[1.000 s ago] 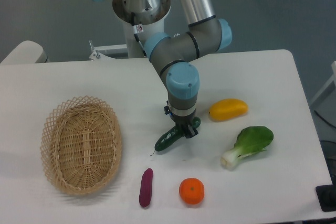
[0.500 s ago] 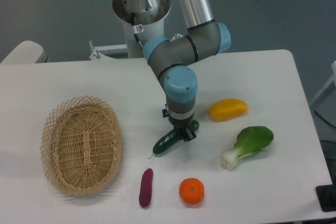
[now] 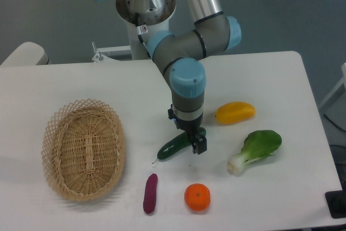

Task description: Place the cucumber on the table

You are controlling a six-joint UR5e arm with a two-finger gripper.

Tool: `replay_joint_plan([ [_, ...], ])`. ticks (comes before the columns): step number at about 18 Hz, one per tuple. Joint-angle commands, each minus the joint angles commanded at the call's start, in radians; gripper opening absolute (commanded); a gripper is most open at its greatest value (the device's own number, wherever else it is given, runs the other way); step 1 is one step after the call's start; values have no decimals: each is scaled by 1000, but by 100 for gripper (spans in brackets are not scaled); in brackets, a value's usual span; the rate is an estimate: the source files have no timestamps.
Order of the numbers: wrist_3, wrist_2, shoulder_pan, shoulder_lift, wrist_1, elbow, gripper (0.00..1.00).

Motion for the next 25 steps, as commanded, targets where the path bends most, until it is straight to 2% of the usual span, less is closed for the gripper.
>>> replay_joint_plan([
  [4,11,17,18,26,-41,101,100],
  [8,18,21,72,38,-182,198,100],
  [12,132,20,135,41,-297,267,100],
  [14,216,17,181,49,-325,264,100],
  [18,398,6,259,72,-337,241,100],
  [25,425,-11,296,77,-341,221,100],
])
